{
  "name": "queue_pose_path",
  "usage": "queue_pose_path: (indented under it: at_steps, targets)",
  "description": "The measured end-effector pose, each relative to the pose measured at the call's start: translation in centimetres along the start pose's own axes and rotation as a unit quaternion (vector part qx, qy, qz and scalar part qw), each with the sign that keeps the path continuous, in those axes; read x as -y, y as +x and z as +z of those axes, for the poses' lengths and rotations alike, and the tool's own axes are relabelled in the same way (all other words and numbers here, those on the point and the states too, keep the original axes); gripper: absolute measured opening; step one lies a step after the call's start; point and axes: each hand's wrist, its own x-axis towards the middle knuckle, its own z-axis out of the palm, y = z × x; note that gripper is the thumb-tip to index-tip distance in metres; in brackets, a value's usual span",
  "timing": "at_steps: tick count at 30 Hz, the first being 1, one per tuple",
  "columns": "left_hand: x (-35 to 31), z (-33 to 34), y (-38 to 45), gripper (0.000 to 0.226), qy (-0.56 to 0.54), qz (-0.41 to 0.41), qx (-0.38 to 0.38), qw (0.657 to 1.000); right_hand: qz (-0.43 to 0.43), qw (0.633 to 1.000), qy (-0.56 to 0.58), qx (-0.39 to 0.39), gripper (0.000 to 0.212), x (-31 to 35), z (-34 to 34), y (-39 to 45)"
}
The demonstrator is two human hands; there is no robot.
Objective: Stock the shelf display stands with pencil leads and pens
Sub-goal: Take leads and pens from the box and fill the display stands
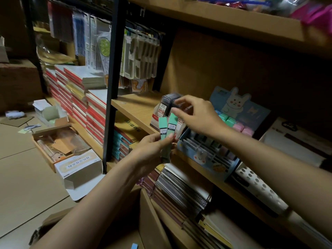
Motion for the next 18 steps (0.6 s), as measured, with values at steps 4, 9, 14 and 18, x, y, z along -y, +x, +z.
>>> queue_pose_path:
  at_steps: [4, 9, 14, 18]
  targets:
    - [0.7, 2.3, 0.2, 0.032, 0.047, 0.026, 0.066, 0.996, 0.056, 0.997, 0.054, 0.031, 0.035, -1.0, -2.1, -3.6]
    - [1.7, 5.2, 0.4, 0.034, 0.071, 0.056, 0.089, 0.992, 0.116, 0.988, 0.102, -0.023, 0.032, -1.8, -6.0, -5.6]
    - [2.6, 5.3, 0.4, 0.026, 0.138, 0.071, 0.046, 0.987, 0.125, 0.989, 0.038, -0.076, 0.03, -3.7, -11.0, -6.9]
    - [3.0, 5.2, 0.4, 0.019, 0.21, 0.099, -0.005, 0.973, 0.095, 0.992, -0.04, -0.066, 0.028, -3.9, -11.0, -7.5]
